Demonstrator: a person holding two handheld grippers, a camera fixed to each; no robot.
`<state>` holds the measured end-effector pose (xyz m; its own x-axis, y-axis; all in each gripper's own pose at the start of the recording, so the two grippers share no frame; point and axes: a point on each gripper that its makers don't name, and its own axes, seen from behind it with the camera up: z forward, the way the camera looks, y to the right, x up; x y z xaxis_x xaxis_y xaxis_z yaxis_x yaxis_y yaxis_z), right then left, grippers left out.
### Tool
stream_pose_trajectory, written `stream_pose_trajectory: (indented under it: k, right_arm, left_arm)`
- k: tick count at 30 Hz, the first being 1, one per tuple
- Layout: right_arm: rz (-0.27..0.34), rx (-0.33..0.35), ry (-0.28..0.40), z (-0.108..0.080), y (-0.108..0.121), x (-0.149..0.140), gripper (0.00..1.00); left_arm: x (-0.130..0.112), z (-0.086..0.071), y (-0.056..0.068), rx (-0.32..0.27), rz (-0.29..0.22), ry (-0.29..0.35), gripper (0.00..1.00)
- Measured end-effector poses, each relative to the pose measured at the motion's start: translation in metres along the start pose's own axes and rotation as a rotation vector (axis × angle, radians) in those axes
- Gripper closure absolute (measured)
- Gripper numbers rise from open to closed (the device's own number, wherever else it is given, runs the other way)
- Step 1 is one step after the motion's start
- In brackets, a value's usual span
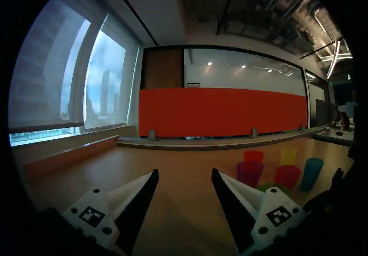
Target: Pour water
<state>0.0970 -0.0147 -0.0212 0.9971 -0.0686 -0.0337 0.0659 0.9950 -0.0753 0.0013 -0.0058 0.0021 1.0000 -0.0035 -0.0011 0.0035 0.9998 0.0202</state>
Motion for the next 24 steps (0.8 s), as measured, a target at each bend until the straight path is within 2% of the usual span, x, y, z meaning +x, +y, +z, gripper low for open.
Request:
stream_pose_trajectory:
  k: [9,15,24]
  right_arm:
    - [0.004,0.011,0.008,-0.003,-0.001,0.002,0.00]
    - [0.005,0.002,0.019,-0.003,0.009,0.003,0.00]
    - [-0.019,0.026,0.002,0.007,0.009,-0.028,0.00]
  left_arm:
    - [-0.002,0.001,0.001,-0.004,0.002,-0.002,0.15]
    - [-0.003,0.001,0.001,-0.005,0.002,-0.002,0.15]
    - [-0.003,0.001,0.002,-0.005,0.003,-0.002,0.15]
